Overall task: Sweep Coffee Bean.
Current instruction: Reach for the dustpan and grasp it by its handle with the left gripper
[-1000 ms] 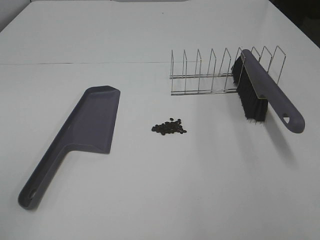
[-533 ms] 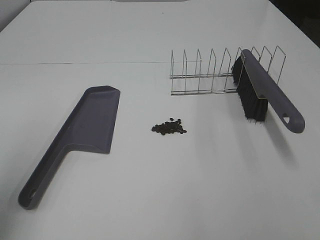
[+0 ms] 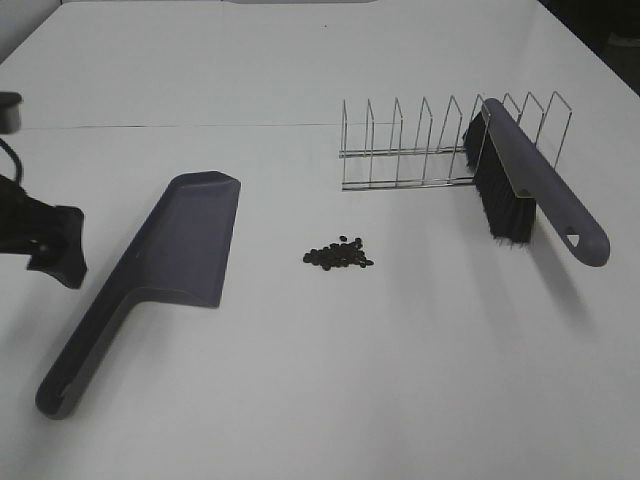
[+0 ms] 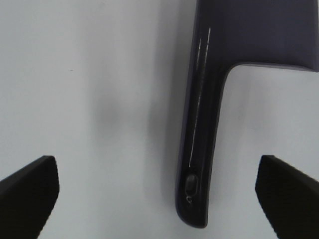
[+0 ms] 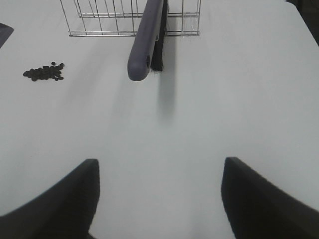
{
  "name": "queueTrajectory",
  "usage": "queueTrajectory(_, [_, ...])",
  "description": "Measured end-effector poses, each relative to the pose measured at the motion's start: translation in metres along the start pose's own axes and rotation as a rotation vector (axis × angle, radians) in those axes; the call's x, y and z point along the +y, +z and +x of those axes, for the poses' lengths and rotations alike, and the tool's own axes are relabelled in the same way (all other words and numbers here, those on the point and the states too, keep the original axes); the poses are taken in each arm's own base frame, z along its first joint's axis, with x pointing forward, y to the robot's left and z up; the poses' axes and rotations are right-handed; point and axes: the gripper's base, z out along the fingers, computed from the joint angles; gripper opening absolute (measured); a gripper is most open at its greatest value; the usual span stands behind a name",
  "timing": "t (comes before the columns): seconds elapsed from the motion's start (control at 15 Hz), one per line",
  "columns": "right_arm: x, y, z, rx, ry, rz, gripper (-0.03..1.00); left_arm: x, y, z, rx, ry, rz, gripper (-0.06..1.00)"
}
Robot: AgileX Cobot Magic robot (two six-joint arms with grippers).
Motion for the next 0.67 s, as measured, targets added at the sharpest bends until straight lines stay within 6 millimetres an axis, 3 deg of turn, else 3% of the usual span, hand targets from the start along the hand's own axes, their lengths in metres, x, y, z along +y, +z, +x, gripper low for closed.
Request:
queueTrajectory(0.07, [0.000, 0.000, 0.000, 0.000, 0.000, 0.000, 0.60, -0.004, 0.019, -0.001, 0.048, 0.009, -0.008, 0.99])
queueTrajectory(0.27, [0.000, 0.000, 0.000, 0.000, 0.000, 0.000, 0.60, -0.007, 0.050, -0.003, 0.097, 0.016, -0.016, 0.99])
queueTrajectory(0.67, [0.000, 0.000, 0.000, 0.000, 0.000, 0.000, 0.60, -0.019, 0.090, -0.017, 0.119, 0.040, -0.016, 0.99])
